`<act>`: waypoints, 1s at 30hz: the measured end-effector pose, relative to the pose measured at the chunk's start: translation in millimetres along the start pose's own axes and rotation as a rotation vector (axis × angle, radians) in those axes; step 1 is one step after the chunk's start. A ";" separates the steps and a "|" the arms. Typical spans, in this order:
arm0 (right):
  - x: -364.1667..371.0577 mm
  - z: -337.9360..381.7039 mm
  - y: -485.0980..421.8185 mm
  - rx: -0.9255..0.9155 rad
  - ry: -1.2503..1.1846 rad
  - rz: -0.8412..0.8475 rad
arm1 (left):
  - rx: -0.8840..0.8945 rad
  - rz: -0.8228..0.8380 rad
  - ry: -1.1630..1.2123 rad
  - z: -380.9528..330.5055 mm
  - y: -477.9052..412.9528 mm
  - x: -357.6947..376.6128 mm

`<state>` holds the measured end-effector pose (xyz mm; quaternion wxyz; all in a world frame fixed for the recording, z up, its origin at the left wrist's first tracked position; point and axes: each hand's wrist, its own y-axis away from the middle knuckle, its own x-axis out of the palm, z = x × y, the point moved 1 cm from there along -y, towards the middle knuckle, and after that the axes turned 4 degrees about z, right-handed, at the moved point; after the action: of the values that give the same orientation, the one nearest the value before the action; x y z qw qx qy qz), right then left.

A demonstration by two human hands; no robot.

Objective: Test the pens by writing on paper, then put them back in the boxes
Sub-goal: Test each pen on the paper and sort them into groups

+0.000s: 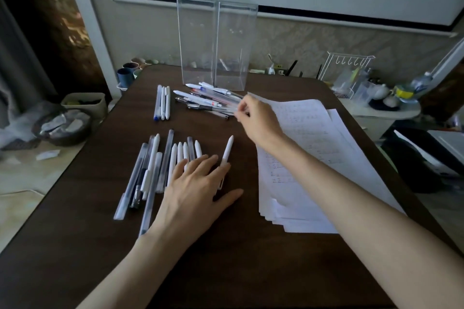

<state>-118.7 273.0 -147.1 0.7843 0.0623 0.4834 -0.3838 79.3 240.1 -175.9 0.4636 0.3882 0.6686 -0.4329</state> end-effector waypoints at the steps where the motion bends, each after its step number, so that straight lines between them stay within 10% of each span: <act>1: -13.9 -4.5 11.5 -0.016 -0.080 -0.016 | 0.009 -0.038 0.014 0.0 -1.2 -1.5; 8: -104.4 -44.4 108.9 0.007 -0.463 0.174 | 0.158 -0.221 -0.013 -25.7 -34.5 -17.7; 15: -118.0 -79.4 143.0 0.103 -1.003 -0.052 | 0.393 -0.171 0.078 -84.3 -67.3 8.0; 20: -93.7 -81.5 149.0 0.071 -0.818 0.228 | 0.409 -0.083 0.230 -93.9 -59.0 25.2; 30: -97.2 -84.0 148.0 0.042 -0.955 -0.047 | 0.292 -0.017 0.259 -89.3 -57.1 19.3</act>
<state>-103.4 468.3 -153.3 0.9084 -0.1162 0.0626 -0.3967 -3.8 307.7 -164.5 0.3087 0.4984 0.6559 -0.4755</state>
